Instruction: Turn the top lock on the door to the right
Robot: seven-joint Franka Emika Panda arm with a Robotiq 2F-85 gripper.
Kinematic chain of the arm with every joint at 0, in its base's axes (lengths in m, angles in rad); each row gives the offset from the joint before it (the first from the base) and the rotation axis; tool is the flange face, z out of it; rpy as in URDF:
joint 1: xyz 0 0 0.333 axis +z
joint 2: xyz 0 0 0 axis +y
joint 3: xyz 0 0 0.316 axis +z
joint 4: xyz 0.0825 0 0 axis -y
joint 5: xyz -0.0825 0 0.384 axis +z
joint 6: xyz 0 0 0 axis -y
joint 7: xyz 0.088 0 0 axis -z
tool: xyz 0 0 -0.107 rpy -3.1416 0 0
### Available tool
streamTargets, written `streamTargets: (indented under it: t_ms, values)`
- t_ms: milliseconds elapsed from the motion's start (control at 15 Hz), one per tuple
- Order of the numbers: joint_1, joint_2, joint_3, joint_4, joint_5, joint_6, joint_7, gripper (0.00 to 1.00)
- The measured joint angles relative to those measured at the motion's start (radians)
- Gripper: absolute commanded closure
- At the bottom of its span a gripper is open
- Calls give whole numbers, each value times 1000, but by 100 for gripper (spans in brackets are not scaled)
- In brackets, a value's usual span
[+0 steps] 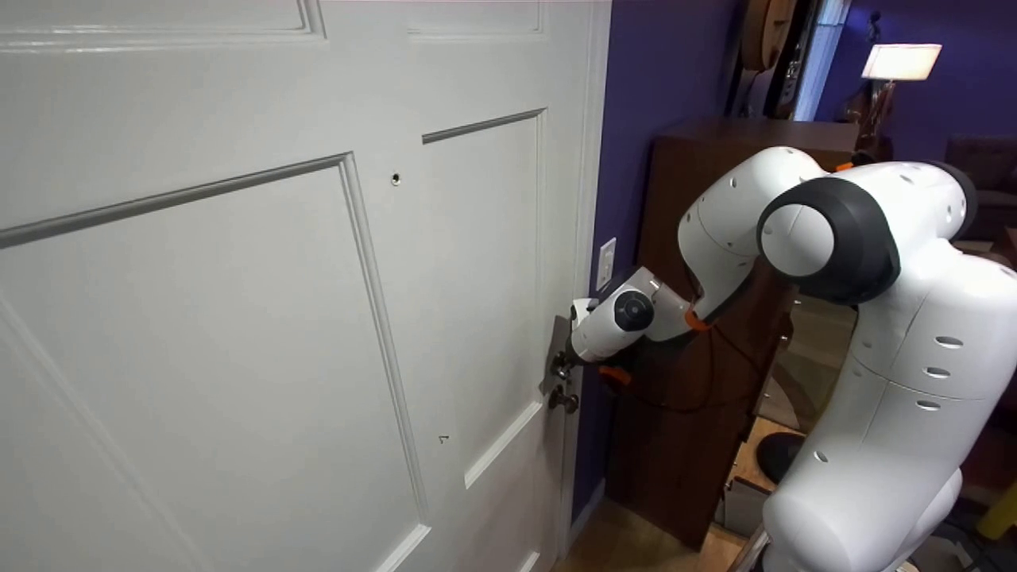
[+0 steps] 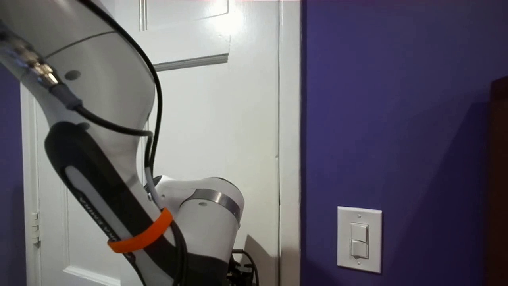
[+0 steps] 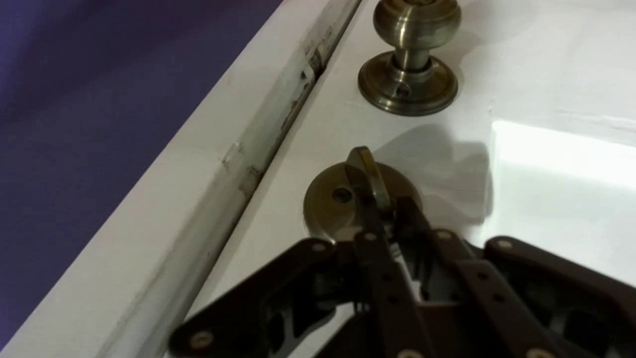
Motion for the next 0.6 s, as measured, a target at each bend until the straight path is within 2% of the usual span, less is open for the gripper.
streamTargets:
  t_ms: [333,600]
  values:
    - [-4,0,6,6,-44,0,108,96]
    - [-18,-2,23,13,-108,0,292,96]
